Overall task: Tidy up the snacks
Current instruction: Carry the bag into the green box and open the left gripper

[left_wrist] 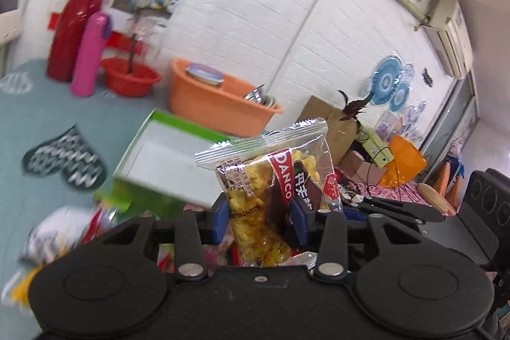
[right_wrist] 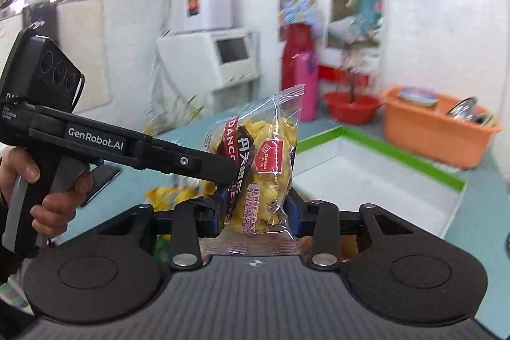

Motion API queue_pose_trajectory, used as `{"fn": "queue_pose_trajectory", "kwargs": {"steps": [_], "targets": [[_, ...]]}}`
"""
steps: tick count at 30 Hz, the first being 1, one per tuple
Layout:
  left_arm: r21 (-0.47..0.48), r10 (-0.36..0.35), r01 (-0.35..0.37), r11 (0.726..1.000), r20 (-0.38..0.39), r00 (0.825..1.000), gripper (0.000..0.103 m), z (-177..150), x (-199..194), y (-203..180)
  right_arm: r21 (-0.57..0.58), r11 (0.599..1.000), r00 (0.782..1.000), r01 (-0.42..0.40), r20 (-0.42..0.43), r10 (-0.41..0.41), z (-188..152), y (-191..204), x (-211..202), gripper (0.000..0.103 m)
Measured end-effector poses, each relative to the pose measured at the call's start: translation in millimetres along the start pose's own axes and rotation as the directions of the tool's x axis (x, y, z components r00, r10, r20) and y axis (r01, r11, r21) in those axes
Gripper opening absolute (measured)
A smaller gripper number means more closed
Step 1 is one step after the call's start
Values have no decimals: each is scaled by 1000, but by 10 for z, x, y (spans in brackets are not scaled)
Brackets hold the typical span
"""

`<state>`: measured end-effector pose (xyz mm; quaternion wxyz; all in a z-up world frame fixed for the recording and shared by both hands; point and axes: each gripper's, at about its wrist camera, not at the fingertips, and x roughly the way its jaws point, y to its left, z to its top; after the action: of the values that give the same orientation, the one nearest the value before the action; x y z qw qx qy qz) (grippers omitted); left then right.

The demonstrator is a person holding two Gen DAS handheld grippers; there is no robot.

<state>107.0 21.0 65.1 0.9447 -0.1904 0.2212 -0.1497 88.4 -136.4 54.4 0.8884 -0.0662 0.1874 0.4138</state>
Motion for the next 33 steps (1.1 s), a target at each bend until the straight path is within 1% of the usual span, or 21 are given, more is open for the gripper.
{"fn": "queue_pose_trajectory", "kwargs": {"steps": [3, 7, 9, 11, 15, 21, 22, 23, 24, 25, 26, 27, 28, 30, 31, 33], "targets": [[12, -25, 26, 1000, -28, 999, 44, 181, 371, 7, 38, 997, 997, 68, 20, -69, 64, -272, 62, 67], [11, -34, 35, 999, -83, 996, 42, 330, 864, 68, 102, 987, 993, 121, -3, -121, 59, -688, 284, 67], [1, -40, 40, 999, -117, 992, 42, 367, 1085, 128, 139, 981, 991, 133, -24, -131, 27, -881, 396, 67], [-24, -45, 42, 999, -144, 989, 36, 417, 1279, 203, 169, 975, 989, 147, -44, -142, -19, -1039, 487, 67], [-54, -39, 28, 998, -197, 980, 35, 456, 1612, 317, 198, 963, 982, 181, -83, -167, -93, -1252, 661, 67], [-39, 10, -21, 999, -276, 961, 35, 375, 1920, 446, 219, 954, 972, 205, -157, -173, -232, -1427, 916, 68], [-28, 24, -33, 999, -284, 959, 49, 357, 1937, 451, 207, 956, 970, 209, -169, -176, -264, -1429, 951, 70], [-18, 42, -49, 999, -285, 958, 86, 338, 1942, 454, 193, 957, 967, 215, -182, -180, -287, -1415, 979, 72], [-14, 52, -58, 998, -282, 958, 103, 331, 1927, 453, 171, 960, 963, 221, -194, -187, -301, -1395, 1012, 84], [-6, 68, -73, 997, -270, 960, 103, 331, 1880, 438, 140, 961, 958, 239, -196, -209, -308, -1364, 1019, 93], [2, 76, -78, 997, -253, 964, 103, 344, 1818, 417, 111, 958, 954, 264, -176, -242, -298, -1327, 987, 103], [17, 78, -76, 997, -228, 970, 103, 365, 1727, 383, 87, 955, 952, 284, -144, -270, -285, -1283, 926, 103], [29, 75, -70, 997, -211, 975, 103, 387, 1636, 343, 63, 949, 949, 308, -94, -302, -243, -1250, 828, 103], [37, 79, -74, 997, -185, 980, 103, 427, 1416, 269, 43, 938, 939, 344, -32, -343, -160, -1166, 621, 103], [43, 82, -76, 996, -161, 983, 103, 448, 1274, 199, 43, 936, 937, 350, -7, -350, -110, -1125, 498, 103], [66, 64, -56, 996, -116, 991, 103, 427, 980, 96, 69, 936, 936, 344, 51, -348, -35, -1026, 223, 103]]}}
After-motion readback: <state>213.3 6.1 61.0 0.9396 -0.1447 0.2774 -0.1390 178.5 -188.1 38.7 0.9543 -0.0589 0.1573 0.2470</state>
